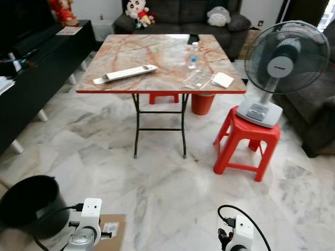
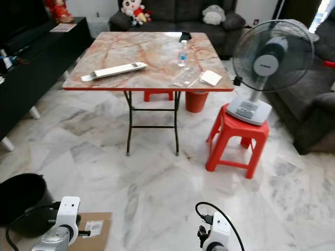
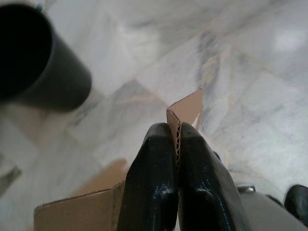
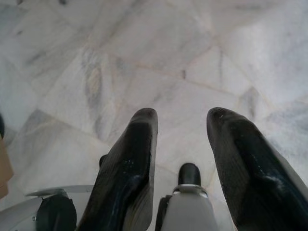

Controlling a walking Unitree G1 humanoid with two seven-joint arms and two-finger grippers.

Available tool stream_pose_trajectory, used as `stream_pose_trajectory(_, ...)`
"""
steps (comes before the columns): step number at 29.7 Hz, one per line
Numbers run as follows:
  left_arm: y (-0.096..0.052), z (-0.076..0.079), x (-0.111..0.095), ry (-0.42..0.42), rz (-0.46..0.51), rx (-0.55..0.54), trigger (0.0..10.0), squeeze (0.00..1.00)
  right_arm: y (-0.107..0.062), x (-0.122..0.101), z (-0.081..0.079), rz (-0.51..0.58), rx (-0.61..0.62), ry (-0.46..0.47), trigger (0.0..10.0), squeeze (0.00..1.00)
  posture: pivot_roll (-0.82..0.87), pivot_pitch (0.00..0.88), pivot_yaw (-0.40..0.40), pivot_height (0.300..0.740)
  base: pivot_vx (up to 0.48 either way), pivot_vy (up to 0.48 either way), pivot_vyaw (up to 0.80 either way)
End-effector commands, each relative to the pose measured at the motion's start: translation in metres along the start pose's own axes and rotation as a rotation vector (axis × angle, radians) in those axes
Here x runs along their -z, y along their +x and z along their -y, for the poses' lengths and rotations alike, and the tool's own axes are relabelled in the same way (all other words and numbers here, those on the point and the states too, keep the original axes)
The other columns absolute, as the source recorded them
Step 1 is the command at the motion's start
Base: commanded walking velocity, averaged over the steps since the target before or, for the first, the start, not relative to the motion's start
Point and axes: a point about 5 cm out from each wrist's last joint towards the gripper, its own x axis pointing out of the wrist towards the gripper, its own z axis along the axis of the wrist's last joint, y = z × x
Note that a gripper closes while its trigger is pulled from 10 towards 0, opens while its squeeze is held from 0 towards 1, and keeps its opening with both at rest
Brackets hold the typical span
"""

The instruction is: Picking trash to rubbish bin

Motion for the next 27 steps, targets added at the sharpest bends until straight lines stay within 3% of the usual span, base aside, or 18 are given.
stream_pose_trajectory(1, -0.001, -0.005, 0.006, -0.022, -0.045, -0.022, 10.0, 0.0, 0.002, -0.003, -0.005, 0.001, -0.01, -0.008, 10.0, 0.0, 0.02, 0.033, -0.002, 0.74, 0.337, 0.0, 0.63)
stream_pose_trajectory(6, -0.003, -0.013, 0.014, -0.069, -0.08, -0.051, 10.0, 0.0, 0.003, -0.004, -0.012, -0.002, -0.022, -0.015, 10.0, 0.0, 0.04, 0.029, 0.008, 0.74, 0.337, 0.0, 0.08)
stream_pose_trajectory(12, -0.005, -0.018, 0.023, -0.091, -0.102, -0.066, 10.0, 0.0, 0.003, -0.003, -0.013, -0.001, -0.014, -0.006, 10.0, 0.0, 0.04, 0.023, 0.016, 0.74, 0.33, 0.0, 0.79)
stream_pose_trajectory(19, -0.007, -0.02, 0.027, -0.095, -0.116, -0.071, 10.0, 0.0, 0.002, -0.002, -0.012, -0.007, -0.012, -0.022, 10.0, 0.0, 0.04, 0.012, 0.022, 0.74, 0.329, 0.0, 0.0)
stream_pose_trajectory(27, -0.007, -0.02, 0.028, -0.11, -0.12, -0.075, 10.0, 0.0, 0.002, 0.0, -0.011, -0.016, -0.014, -0.036, 10.0, 0.0, 0.05, 0.0, 0.023, 0.74, 0.321, 0.0, 0.8)
